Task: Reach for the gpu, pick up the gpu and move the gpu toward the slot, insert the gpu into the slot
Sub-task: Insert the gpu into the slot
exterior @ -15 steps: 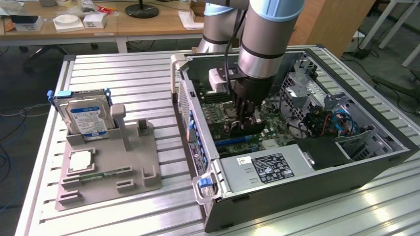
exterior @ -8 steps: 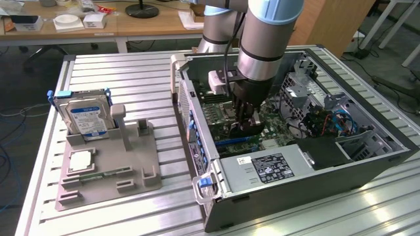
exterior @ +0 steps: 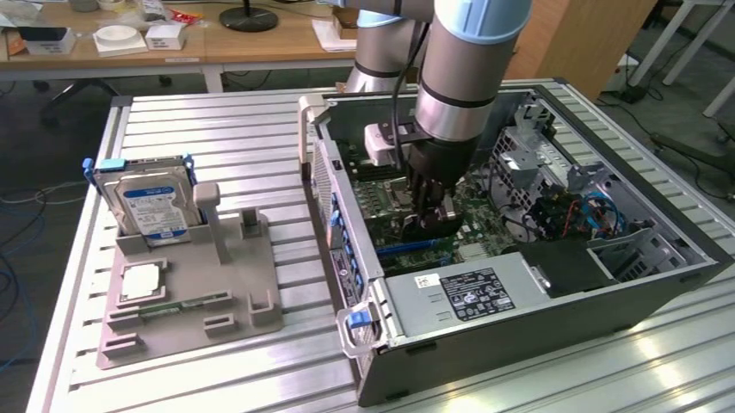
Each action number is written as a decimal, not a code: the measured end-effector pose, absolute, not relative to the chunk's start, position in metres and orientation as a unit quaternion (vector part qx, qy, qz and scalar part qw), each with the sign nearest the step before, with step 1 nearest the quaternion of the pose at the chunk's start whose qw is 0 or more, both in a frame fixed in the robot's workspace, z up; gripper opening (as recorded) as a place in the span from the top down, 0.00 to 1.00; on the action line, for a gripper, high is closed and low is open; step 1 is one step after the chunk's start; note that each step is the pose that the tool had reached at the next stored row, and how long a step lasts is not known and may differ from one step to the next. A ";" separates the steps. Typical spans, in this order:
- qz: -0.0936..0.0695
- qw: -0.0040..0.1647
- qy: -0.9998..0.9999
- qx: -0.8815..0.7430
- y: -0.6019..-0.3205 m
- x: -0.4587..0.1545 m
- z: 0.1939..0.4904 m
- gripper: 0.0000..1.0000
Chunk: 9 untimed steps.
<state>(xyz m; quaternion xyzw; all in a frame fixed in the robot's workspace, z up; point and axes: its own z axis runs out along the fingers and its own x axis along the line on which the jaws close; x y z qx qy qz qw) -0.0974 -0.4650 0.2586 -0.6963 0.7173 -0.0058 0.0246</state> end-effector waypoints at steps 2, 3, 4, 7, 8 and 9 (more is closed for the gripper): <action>-0.006 0.024 0.717 -0.696 -0.465 -0.097 0.258 0.74; -0.006 0.024 0.717 -0.696 -0.465 -0.097 0.258 0.74; -0.006 0.024 0.717 -0.696 -0.465 -0.097 0.258 0.74; -0.006 0.024 0.717 -0.696 -0.465 -0.098 0.258 0.74; -0.006 0.024 0.717 -0.696 -0.465 -0.098 0.258 0.74; -0.006 0.024 0.717 -0.696 -0.465 -0.098 0.257 0.74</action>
